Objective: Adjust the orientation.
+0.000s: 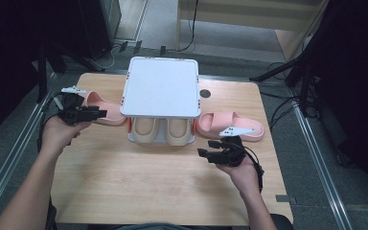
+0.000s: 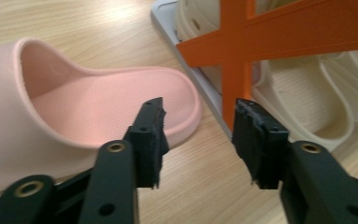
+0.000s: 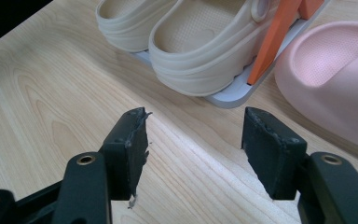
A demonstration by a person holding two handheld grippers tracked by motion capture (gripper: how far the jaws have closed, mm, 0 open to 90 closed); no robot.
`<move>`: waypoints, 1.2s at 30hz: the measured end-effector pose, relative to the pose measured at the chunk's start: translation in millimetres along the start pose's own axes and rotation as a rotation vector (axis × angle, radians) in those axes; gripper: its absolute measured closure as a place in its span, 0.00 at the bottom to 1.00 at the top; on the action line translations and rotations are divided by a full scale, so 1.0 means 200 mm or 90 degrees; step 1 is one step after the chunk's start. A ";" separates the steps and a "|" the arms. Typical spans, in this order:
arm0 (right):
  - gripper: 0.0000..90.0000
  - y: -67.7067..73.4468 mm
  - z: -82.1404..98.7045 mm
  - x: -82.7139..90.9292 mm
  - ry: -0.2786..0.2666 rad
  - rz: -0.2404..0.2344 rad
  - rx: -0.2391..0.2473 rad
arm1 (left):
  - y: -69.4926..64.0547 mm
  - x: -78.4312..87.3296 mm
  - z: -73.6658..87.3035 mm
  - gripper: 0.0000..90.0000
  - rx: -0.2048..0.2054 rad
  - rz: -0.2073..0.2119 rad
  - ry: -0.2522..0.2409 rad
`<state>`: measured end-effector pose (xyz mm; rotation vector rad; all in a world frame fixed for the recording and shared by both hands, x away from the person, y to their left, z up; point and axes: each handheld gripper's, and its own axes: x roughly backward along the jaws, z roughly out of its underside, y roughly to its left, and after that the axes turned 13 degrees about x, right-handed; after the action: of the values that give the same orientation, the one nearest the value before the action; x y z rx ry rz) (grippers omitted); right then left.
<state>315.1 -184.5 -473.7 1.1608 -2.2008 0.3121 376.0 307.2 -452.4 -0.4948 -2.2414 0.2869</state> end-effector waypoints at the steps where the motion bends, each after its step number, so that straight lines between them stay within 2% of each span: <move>1: 0.46 0.00 0.00 0.00 0.002 0.001 -0.002 | 0.02 -0.01 0.00 0.64 0.007 0.000 -0.001; 5: 0.46 0.01 0.01 0.00 0.006 0.003 0.001 | 0.07 -0.05 0.00 0.70 0.017 -0.016 -0.006; 8: 0.46 0.03 0.02 0.01 0.013 0.008 0.000 | 0.10 -0.08 -0.01 0.75 0.037 -0.006 0.010; 12: 0.46 0.05 0.05 0.03 0.016 0.013 -0.003 | 0.12 -0.13 -0.02 0.86 0.037 -0.011 0.027; 14: 0.46 0.06 0.06 0.04 0.016 0.017 -0.004 | 0.14 -0.15 -0.02 0.89 0.043 -0.012 0.022; 18: 0.46 0.06 0.07 0.05 0.017 0.026 -0.012 | 0.19 -0.18 -0.04 0.95 0.054 -0.031 0.027; 22: 0.46 0.07 0.09 0.07 0.018 0.034 -0.019 | 0.22 -0.21 -0.04 0.98 0.071 -0.034 0.040; 25: 0.46 0.07 0.10 0.08 0.019 0.037 -0.022 | 0.24 -0.23 -0.04 0.98 0.078 -0.039 0.036; 29: 0.46 0.07 0.11 0.08 0.019 0.040 -0.023 | 0.27 -0.25 -0.03 0.98 0.086 -0.056 0.045; 31: 0.46 0.07 0.11 0.08 0.020 0.040 -0.020 | 0.29 -0.27 -0.02 0.98 0.080 -0.071 0.051; 34: 0.46 0.07 0.10 0.07 0.023 0.038 -0.023 | 0.30 -0.27 -0.02 0.98 0.094 -0.059 0.047; 36: 0.46 0.07 0.10 0.07 0.025 0.037 -0.020 | 0.30 -0.27 -0.02 0.98 0.087 -0.063 0.047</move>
<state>289.5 -195.0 -480.3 1.0661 -2.2008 0.3214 426.3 337.2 -507.1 -0.3166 -2.1488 0.3622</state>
